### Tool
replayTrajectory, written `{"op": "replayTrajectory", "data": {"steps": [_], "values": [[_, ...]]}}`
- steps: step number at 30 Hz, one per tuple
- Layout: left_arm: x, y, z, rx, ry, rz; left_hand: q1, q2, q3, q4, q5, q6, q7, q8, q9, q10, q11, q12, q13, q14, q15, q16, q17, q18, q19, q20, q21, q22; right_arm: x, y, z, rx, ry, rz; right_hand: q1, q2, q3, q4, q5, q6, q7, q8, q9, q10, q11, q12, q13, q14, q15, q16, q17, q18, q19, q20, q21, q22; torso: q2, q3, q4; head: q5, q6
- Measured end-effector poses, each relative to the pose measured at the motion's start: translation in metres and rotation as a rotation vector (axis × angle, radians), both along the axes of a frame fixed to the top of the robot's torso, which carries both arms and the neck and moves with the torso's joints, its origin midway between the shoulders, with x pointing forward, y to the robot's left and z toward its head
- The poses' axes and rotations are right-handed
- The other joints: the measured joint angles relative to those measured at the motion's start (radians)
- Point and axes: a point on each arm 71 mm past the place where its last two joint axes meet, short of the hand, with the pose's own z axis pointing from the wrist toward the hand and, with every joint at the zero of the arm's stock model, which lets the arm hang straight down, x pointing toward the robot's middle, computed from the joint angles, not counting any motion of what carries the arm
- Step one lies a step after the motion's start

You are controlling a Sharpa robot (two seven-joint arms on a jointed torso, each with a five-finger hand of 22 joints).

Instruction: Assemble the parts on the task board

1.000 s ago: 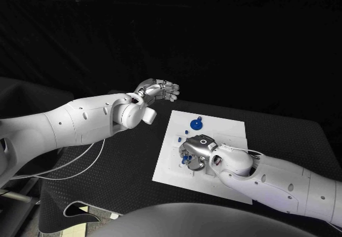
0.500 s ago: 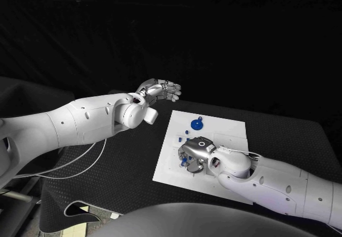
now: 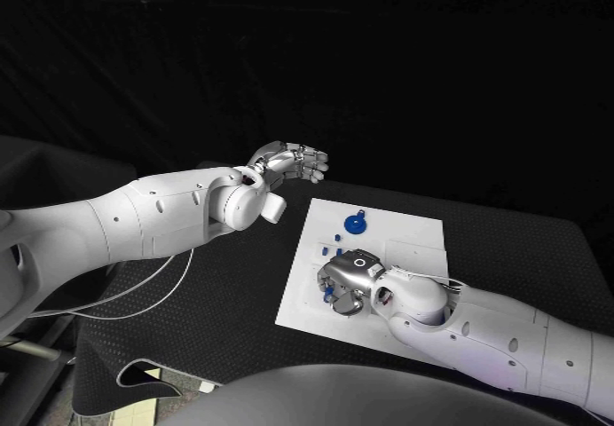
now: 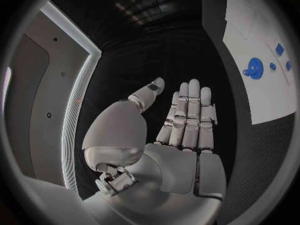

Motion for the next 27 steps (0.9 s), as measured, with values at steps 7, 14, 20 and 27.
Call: {"op": "replayTrajectory", "data": {"steps": [7,14,20,27], "values": [[0.0,-0.0006,0.0,0.0,0.0,-0.001,0.0,0.0,0.0,0.0,0.0,0.0,0.0,0.0,0.0,0.0,0.0,0.0,0.0,0.0,0.0,0.0,0.001,0.0,0.0,0.0,0.0,0.001,0.0006,0.0006,-0.001,0.0,-0.004,0.001,0.0,0.0,0.003,-0.003,0.0,-0.002,-0.001,-0.001,0.0,0.0,0.0,0.0,0.0,0.0,0.0,0.0,0.001,0.0,0.0,0.0,0.0,0.0,0.0,-0.0002,-0.0006,0.001,0.0],[0.0,-0.0004,-0.0001,0.0,0.001,-0.002,0.0,0.0,0.0,0.0,0.0,0.0,0.0,0.0,0.0,0.0,0.0,0.0,0.0,0.0,0.0,-0.003,0.002,0.0,0.0,0.0,0.0,0.001,0.0017,0.0017,-0.0016,-0.004,-0.017,0.004,0.001,0.001,0.003,-0.003,0.0,-0.003,0.0,0.003,-0.003,-0.002,-0.002,0.0,0.0,-0.003,-0.001,0.0,0.001,0.0,0.0,0.0,0.0,0.0,0.0,-0.0006,-0.0006,0.0,0.0],[0.0,-0.0006,-0.0001,-0.001,0.001,-0.002,0.0,0.0,0.0,0.0,0.0,0.0,0.0,0.0,0.0,0.0,0.0,0.0,0.0,0.0,0.0,-0.004,0.003,0.0,0.0,0.0,0.0,0.001,0.0008,-0.0004,-0.0043,-0.007,-0.035,-0.004,0.004,0.004,0.001,-0.004,0.0,-0.003,0.001,0.003,-0.002,0.0,0.001,-0.004,0.0,-0.004,-0.001,0.002,0.003,0.0,0.0,0.0,0.001,-0.001,0.0,-0.0004,-0.0008,0.0,0.0],[0.0002,-0.0004,-0.0002,0.0,0.002,-0.002,0.0,0.0,0.0,0.0,0.0,0.0,0.0,0.0,-0.001,-0.004,0.004,0.0,0.0,0.0,0.0,-0.004,0.004,0.0,0.0,0.0,0.0,0.001,0.0,0.0,-0.0038,0.0,-0.048,-0.006,0.004,0.004,0.007,-0.004,0.0,0.004,0.001,0.003,-0.002,0.001,0.002,-0.005,0.0,-0.001,-0.004,0.003,0.004,0.0,-0.001,0.001,0.004,0.0,0.0,-0.0003,-0.0007,0.001,0.0]]}}
